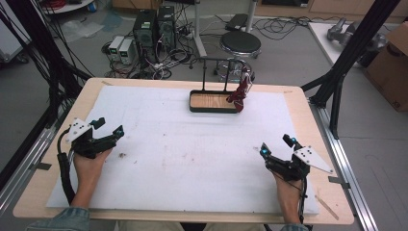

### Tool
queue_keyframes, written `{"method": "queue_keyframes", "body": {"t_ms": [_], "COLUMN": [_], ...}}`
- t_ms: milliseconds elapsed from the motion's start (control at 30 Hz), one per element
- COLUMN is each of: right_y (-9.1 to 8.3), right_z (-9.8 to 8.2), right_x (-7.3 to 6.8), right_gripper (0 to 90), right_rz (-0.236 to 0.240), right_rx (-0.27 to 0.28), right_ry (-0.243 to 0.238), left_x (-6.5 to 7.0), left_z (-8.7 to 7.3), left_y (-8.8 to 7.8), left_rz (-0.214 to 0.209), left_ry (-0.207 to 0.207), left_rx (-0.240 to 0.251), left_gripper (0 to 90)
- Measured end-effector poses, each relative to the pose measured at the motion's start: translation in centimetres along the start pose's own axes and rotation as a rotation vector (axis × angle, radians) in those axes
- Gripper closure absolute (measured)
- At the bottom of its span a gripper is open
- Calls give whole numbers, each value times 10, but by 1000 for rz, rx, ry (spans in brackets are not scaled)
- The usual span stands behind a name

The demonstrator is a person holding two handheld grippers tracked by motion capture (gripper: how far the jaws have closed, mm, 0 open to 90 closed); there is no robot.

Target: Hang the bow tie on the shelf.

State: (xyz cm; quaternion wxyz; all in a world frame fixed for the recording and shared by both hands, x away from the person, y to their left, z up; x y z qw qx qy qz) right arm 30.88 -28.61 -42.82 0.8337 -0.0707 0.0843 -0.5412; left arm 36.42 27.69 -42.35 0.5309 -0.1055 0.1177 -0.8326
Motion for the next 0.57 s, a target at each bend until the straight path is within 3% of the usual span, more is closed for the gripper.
{"method": "queue_keyframes", "body": {"t_ms": [267, 567], "right_y": [-3, -2], "right_z": [-16, -18], "right_x": [-2, -2], "right_gripper": [111, 111], "right_rz": [-8, 12], "right_rx": [-46, -68], "right_ry": [-5, 21], "left_x": [1, 2], "left_z": [-1, -2], "left_y": [1, 2], "left_rz": [-2, -2], "left_ry": [3, 6], "left_rx": [-4, -18], "left_gripper": [201, 201]}}
Point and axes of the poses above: each handheld gripper's, and its own axes: y roughly forward along the jaws, z roughly out of its top, x roughly to its right, the point moved 4 cm from there along y, roughly forward along the jaws, and after that the axes turned 7 degrees about -x, right-handed, at the moved point
